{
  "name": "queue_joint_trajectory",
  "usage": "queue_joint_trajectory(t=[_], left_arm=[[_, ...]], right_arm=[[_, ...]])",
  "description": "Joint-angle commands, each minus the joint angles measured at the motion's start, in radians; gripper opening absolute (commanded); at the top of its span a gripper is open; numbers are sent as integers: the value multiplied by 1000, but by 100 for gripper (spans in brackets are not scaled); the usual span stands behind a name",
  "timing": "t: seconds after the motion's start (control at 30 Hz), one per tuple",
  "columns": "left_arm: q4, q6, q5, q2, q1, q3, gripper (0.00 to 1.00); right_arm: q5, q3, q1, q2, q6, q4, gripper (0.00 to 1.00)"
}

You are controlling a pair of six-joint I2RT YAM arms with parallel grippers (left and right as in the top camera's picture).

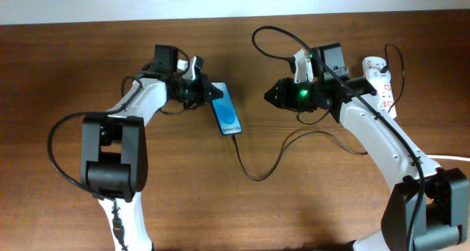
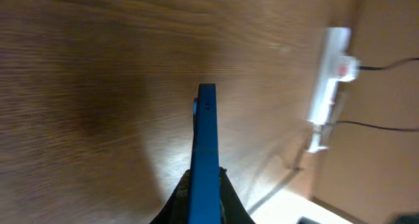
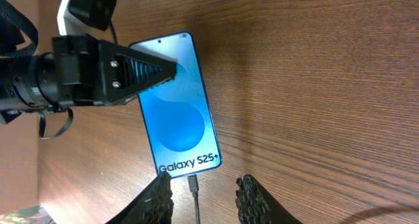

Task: Plug charger to phone and switch on socket
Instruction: 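Lower the plugged phone onto the table with the left gripper and release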

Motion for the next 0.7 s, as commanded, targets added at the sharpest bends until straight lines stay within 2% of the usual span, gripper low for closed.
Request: queue_joint_trajectory(t=[0.0,0.1,0.17,0.37,0.43,0.67], left_arm=[[-28,39,-113,2,-13,-10,0],[-29,38,-113,12,-13,-10,0],[-31,38,-113,12,-13,-10,11],[-40,39,-123,12,-13,-10,25],[-50,39,-132,12,-13,-10,35],[-116,39,-274,12,-13,-10,46]], right_arm=[[23,16,6,2,-16,-6,35],[23,16,6,2,-18,-3,34],[23,16,6,2,-18,-3,35],[24,16,6,2,-18,-3,34],[24,16,6,2,-18,-3,34],[24,16,6,2,-18,-8,34]])
